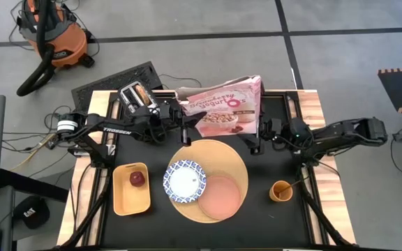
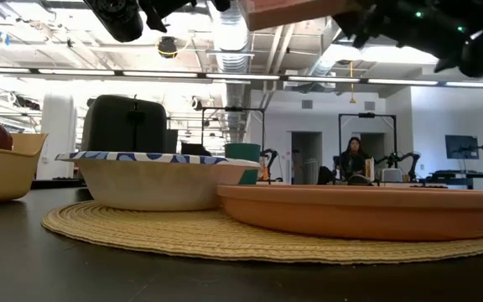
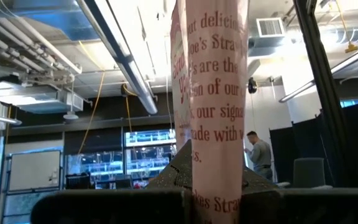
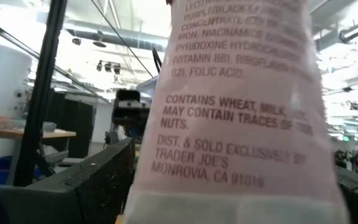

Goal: Arrange a breakfast setting
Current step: Pour the cereal into the bowl

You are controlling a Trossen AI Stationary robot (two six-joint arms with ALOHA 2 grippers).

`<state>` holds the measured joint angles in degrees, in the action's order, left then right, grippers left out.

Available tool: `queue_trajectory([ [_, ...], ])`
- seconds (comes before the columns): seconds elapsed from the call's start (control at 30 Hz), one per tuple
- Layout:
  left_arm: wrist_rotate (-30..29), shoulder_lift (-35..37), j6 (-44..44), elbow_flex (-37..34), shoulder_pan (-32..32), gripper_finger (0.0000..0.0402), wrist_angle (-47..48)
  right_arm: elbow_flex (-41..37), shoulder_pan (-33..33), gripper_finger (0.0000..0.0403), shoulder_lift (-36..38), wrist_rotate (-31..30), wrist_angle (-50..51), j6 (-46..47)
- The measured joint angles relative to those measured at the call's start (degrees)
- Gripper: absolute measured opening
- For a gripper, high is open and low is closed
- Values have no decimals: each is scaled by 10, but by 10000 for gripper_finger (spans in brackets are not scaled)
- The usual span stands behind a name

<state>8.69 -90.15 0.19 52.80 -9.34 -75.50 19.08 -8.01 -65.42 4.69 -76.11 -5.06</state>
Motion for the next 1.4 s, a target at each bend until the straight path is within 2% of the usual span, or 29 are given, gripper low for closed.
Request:
queue_trajectory([
  [0.13,0,0,4,0,0,0,-10,23,0,372,-25,21,-10,-2],
  [0.23,0,0,8,0,0,0,-9,36,0,349,-39,30,-26,-9],
  [0.57,0,1,2,0,0,0,-2,49,0,208,-49,29,-20,-15],
  [0.73,0,14,-3,0,0,4,51,49,-4,201,-21,29,31,-16],
  [0.87,5,39,1,0,0,29,137,49,-4,201,21,29,112,-27],
  [1.1,1,117,21,0,0,104,343,50,-4,201,108,29,274,-35],
  [1.27,-56,187,23,0,1,143,531,50,-4,201,173,25,390,-36],
  [1.4,-113,241,21,0,13,151,662,49,-3,201,216,16,477,-31],
])
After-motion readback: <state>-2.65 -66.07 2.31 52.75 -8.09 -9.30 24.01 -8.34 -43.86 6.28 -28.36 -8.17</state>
